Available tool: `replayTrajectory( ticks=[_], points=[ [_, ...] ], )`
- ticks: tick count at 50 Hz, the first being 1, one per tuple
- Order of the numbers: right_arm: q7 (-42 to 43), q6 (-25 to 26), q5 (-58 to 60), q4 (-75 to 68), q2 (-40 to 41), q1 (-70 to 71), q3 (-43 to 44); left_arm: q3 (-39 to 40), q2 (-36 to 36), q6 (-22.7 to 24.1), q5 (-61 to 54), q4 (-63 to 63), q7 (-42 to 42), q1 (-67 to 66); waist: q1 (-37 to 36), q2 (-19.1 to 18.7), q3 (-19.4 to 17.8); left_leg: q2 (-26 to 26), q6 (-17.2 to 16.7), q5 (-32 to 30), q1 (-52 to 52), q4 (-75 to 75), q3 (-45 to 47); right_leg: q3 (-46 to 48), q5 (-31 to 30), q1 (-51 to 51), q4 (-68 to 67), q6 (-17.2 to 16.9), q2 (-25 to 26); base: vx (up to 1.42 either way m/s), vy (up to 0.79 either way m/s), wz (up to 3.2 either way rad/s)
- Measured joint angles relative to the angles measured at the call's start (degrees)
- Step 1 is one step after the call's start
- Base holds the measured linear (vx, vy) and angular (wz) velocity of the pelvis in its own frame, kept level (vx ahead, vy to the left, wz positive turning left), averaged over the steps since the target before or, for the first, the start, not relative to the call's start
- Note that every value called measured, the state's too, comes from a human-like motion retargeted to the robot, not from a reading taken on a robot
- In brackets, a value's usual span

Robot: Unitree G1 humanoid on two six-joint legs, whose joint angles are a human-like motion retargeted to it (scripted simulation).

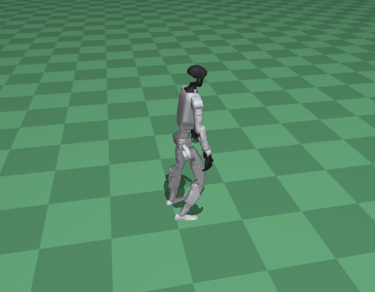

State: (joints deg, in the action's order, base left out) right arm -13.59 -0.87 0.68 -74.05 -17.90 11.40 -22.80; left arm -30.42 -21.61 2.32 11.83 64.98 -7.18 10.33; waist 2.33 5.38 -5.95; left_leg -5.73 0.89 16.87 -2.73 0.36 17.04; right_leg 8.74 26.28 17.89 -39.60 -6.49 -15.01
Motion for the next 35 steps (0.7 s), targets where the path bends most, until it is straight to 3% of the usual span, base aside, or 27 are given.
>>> replayTrajectory(
  ticks=[12,22,28,35],
  points=[
    [-0.12,1.14,-1.62,-1.23,-1.37,0.81,2.77,2.82,-0.55,-1.66,-0.96,0.68,0.17,-1.66,-3.33,-1.29,-2.28,4.92,-1.51,3.48,2.18,11.68,-2.85,3.00,1.28,-6.72,4.04,2.49,3.23,0.02,-0.16,0.16],
    [-1.80,2.12,-4.32,-0.53,-1.24,1.66,4.28,4.72,-0.90,-2.80,-1.10,2.33,-0.28,-2.76,-6.59,-5.49,-3.55,16.44,-4.29,10.13,11.08,34.91,-3.28,6.83,-0.88,-11.92,10.54,4.60,11.57,-0.01,-0.14,0.04],
    [-3.14,2.79,-5.27,-0.31,-1.59,1.66,4.99,5.01,-1.06,-3.39,-0.77,2.62,-1.37,-2.87,-7.92,-8.17,-2.82,23.91,-4.19,11.78,14.31,42.53,-0.04,8.54,-3.36,-14.40,16.62,5.07,16.54,0.00,-0.09,0.04],
    [-4.50,3.42,-5.72,-0.45,-1.53,1.27,5.94,4.94,-1.15,-3.93,-0.31,3.01,-2.53,-3.13,-8.34,-9.83,-1.74,26.58,-3.87,13.73,14.79,43.84,2.05,8.85,-6.17,-17.09,23.10,4.82,19.72,0.00,-0.02,0.01]
  ],
)
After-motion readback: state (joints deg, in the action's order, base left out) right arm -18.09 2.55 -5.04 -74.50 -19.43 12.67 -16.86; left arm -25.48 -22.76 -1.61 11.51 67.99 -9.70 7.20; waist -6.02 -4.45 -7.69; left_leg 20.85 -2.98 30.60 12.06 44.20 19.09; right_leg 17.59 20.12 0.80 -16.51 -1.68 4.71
